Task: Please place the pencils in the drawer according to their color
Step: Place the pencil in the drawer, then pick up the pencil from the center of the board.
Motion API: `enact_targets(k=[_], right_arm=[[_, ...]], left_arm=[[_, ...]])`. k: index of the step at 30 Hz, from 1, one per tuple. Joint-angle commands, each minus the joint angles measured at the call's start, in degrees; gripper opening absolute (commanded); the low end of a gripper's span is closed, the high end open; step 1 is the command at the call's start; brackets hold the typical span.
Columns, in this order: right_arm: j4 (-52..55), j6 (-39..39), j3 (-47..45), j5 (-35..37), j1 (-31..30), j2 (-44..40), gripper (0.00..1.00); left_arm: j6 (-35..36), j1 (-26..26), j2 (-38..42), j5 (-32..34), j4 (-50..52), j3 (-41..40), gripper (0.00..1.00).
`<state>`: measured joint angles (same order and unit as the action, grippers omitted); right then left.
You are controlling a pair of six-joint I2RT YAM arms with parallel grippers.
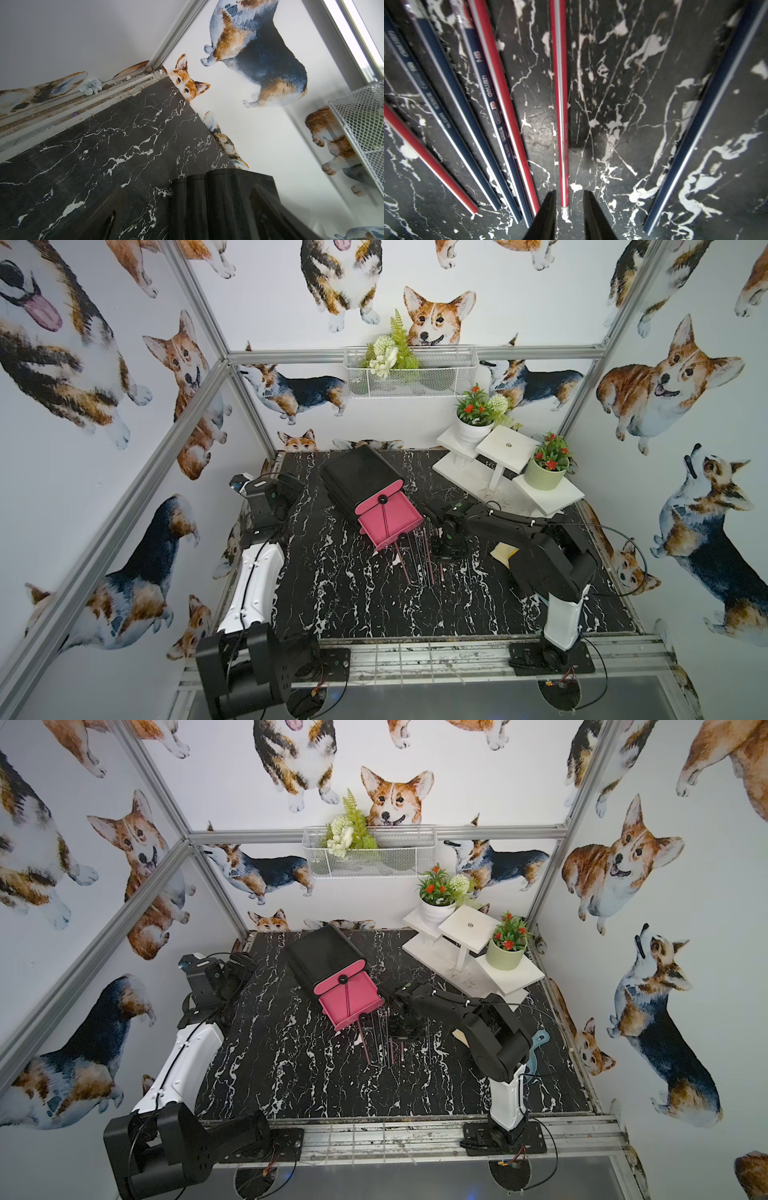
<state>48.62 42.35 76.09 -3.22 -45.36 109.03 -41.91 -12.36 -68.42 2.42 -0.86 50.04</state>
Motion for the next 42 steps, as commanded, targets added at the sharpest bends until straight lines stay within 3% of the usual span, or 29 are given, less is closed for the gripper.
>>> enact_targets(k=[1, 8, 14, 20, 25, 42], right_arm=[[0.12, -0.6, 0.62, 0.28, -0.15, 0.97, 0.3], [-0.37, -1.21, 1.68, 0.08, -0.1, 4.1, 0.3], [1.73, -0.69, 1.36, 2.13, -0.09, 5.5, 0.25], [0.21, -0.07, -1.76, 1.59, -0.02, 5.22, 0.12], [-5.2, 0.78, -5.6, -4.07, 1.99, 3.48, 0.0], [-2.15, -1.13, -4.15, -2.26, 3.77, -6.51, 0.0]], left_arm=[[0.6, -0.04, -0.04, -0.12, -0.81, 0.14, 1.0], [0.6, -0.03, -0.04, -0.07, -0.81, 0.23, 1.0], [0.6, -0.03, -0.04, -0.12, -0.73, 0.32, 1.0], [0.51, -0.04, -0.04, -0.05, -0.79, 0.23, 1.0], [0.56, -0.04, 0.04, -0.04, -0.79, 0.14, 1.0], [0.69, -0.03, -0.03, 0.12, -0.76, 0.06, 1.0]])
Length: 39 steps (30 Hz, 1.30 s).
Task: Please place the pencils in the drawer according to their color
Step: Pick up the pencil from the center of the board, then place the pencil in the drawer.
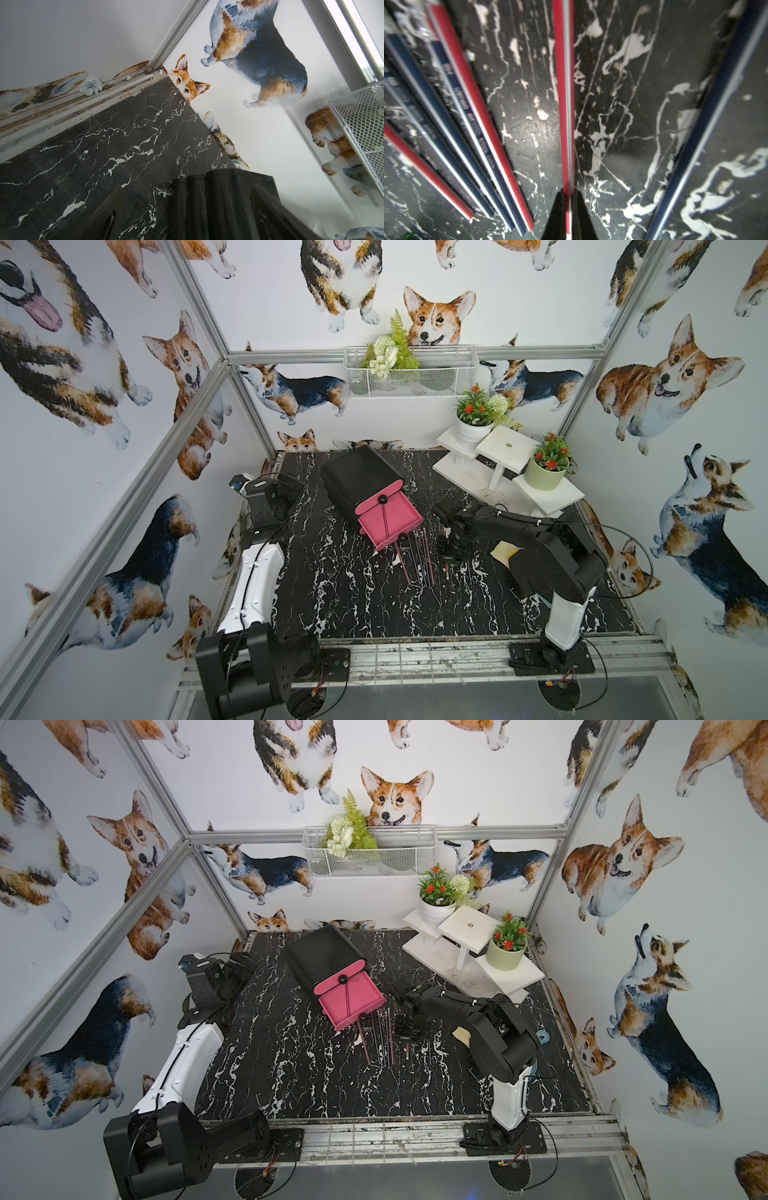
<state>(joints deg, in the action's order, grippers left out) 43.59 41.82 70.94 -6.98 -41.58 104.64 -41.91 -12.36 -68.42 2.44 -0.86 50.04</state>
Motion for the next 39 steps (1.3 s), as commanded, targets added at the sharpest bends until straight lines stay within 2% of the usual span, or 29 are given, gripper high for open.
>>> enact_targets(k=[1, 5, 13, 25, 39], right_arm=[[3.43, -0.6, 1.45, 1.53, 0.02, -3.28, 0.0], [5.0, -0.87, 3.09, -0.18, -0.01, -7.17, 0.0], [1.24, -1.8, 8.32, -11.82, -0.23, -9.76, 0.0], [-7.84, 5.06, 13.26, -28.3, -0.77, -2.87, 0.0], [-12.44, 9.82, 17.04, -36.3, -1.05, 4.44, 0.0]], left_arm=[[0.69, -0.03, -0.04, 0.11, -0.76, -0.03, 1.0], [0.6, -0.03, -0.04, 0.11, -0.77, -0.12, 1.0], [0.51, -0.03, -0.04, 0.1, -0.89, -0.12, 1.0], [0.69, -0.03, 0.31, -0.06, -0.81, -0.03, 1.0], [0.69, -0.04, 0.13, -0.12, -0.95, 0.06, 1.0]])
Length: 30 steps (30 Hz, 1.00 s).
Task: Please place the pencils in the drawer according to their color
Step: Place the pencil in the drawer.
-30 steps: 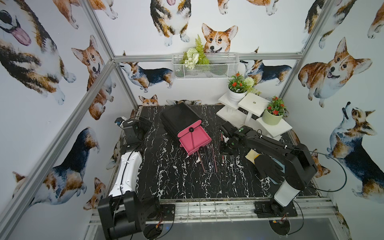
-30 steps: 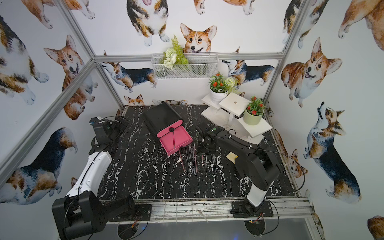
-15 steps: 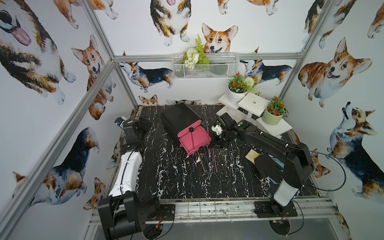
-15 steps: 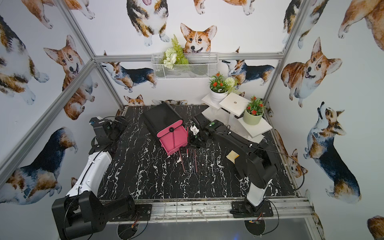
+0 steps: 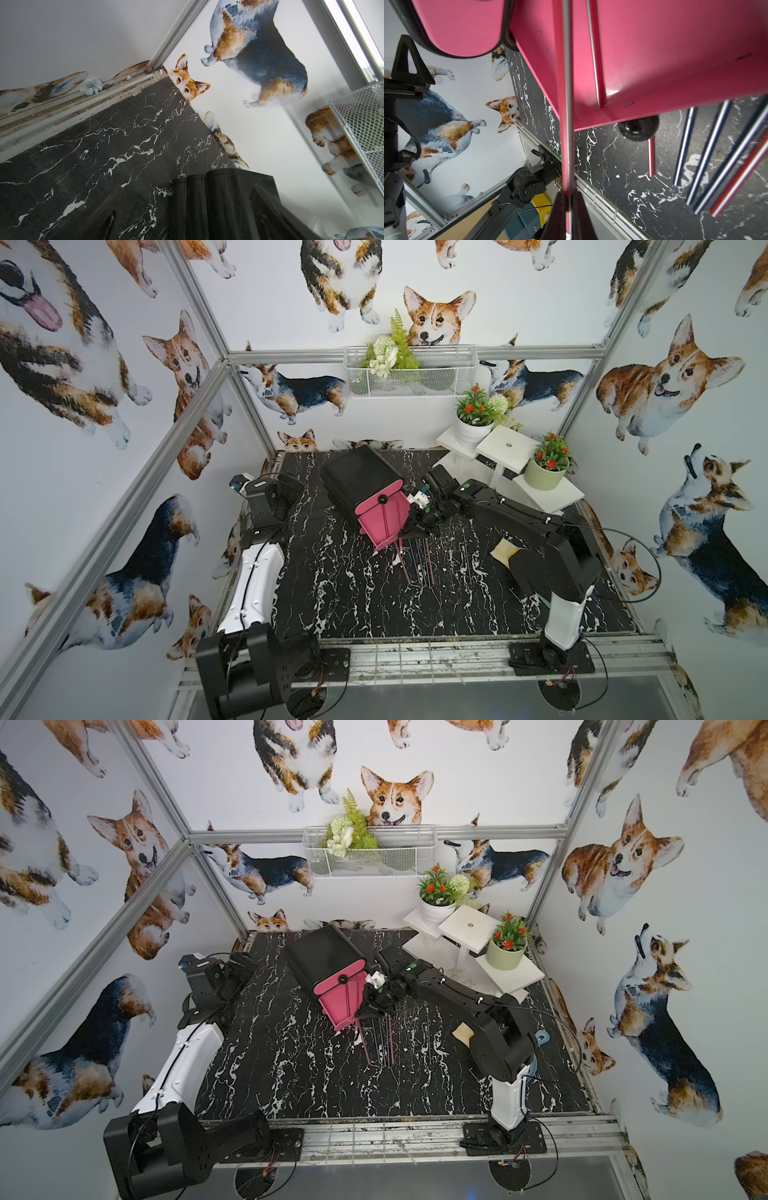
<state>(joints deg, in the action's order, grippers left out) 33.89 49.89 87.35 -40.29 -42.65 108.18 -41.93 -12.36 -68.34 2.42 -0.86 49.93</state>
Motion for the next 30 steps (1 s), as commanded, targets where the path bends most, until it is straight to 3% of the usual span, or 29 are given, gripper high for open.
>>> enact_targets(k=[1, 30], right_arm=[[-3.48, 2.38, 0.62, -3.59, 0.0, 1.36, 0.0], [0.15, 1.09, 9.72, 0.8, 2.18, 10.0, 0.0]], left_arm=[[0.74, -0.03, 0.04, -0.06, -0.93, 0.17, 1.0], [0.59, -0.03, -0.22, -0.22, -1.31, 0.08, 1.0]])
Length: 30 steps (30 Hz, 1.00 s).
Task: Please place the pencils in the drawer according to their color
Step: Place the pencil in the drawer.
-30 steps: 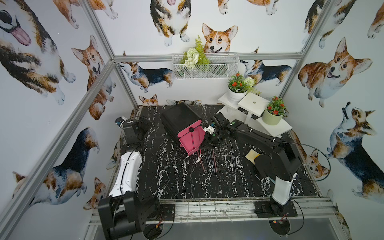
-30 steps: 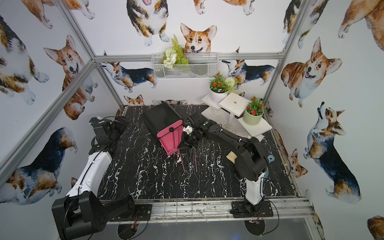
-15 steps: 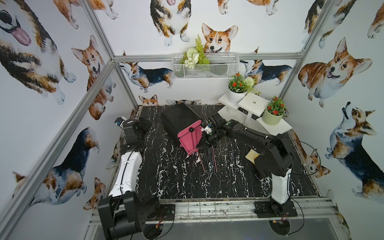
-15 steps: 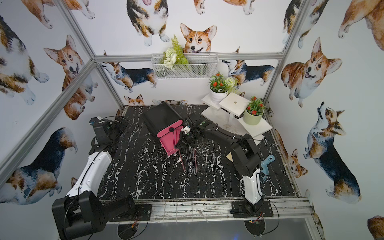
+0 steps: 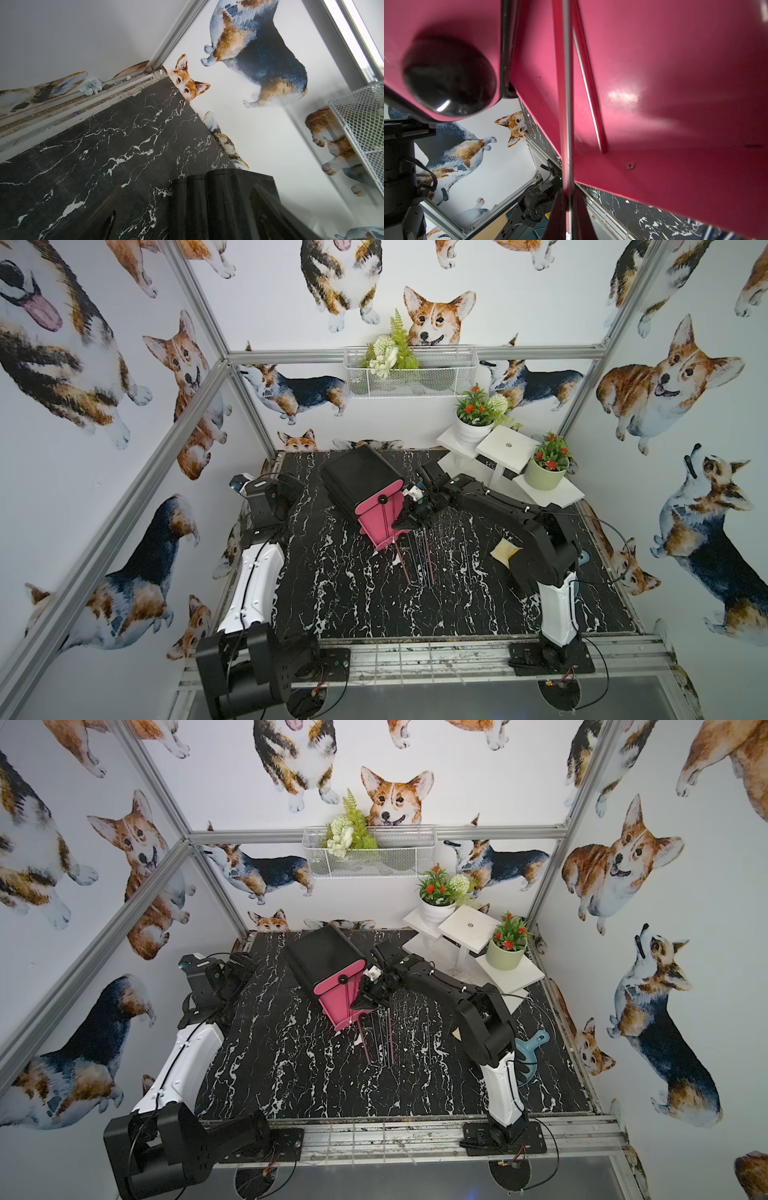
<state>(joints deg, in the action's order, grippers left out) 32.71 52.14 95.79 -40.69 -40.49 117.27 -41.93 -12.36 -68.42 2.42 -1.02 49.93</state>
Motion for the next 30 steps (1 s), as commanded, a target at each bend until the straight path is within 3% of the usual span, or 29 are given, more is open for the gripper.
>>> enact_targets(k=[1, 26, 30], right_arm=[[1.45, -1.02, 1.82, 1.31, 0.01, 1.35, 0.0], [2.85, -0.74, 9.5, 5.05, -0.14, 7.08, 0.0], [1.79, -0.17, 9.55, 4.85, -0.45, 7.24, 0.11]], left_arm=[[0.62, -0.08, -0.13, -0.17, -1.09, 0.08, 1.0], [0.52, -0.03, -0.31, -0.59, -1.66, -0.19, 1.0], [0.51, -0.03, -0.34, -0.57, -1.62, -0.19, 1.0]])
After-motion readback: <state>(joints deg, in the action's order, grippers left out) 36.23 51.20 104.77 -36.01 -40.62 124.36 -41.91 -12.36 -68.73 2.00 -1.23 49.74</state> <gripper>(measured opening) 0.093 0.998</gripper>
